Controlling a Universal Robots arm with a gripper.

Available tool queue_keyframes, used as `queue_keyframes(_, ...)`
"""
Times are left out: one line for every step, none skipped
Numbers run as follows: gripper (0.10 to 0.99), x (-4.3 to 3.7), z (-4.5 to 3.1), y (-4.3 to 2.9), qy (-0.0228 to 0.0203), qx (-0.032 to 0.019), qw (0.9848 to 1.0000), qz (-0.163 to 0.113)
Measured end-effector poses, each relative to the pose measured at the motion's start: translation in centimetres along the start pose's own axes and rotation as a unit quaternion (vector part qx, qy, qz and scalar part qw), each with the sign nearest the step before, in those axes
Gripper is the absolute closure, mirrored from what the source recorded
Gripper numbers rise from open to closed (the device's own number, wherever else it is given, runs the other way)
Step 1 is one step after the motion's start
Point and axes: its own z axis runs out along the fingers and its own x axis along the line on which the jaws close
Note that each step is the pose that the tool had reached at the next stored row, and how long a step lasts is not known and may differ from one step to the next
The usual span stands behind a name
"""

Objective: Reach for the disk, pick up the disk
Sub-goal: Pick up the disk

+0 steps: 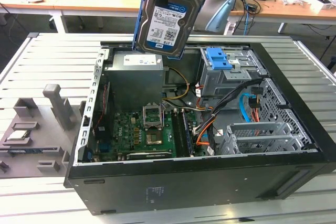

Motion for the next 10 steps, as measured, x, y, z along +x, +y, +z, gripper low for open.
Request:
queue_keyframes(0.714,0.13,0.00,0.00,0.0000,0.0000,1.0000,0.000)
queue_keyframes(0.714,0.30,0.00,-0.01,0.0000,0.0000,1.0000,0.000)
queue_keyframes(0.714,0.50,0.00,-0.01,0.0000,0.0000,1.0000,0.000)
queue_keyframes(0.714,0.67,0.00,-0.01,0.0000,0.0000,1.0000,0.000)
queue_keyframes(0.714,0.88,0.00,-0.02,0.0000,0.0000,1.0000,0.000)
queue_keyframes(0.714,1.06,0.00,-0.03,0.0000,0.0000,1.0000,0.000)
queue_keyframes(0.714,1.26,0.01,-0.03,0.0000,0.0000,1.0000,0.000)
queue_keyframes(0.714,1.48,0.01,-0.03,0.0000,0.0000,1.0000,0.000)
queue_keyframes(0.714,1.66,0.01,-0.04,0.0000,0.0000,1.0000,0.000)
queue_keyframes(0.714,1.98,0.01,-0.05,0.0000,0.0000,1.0000,0.000)
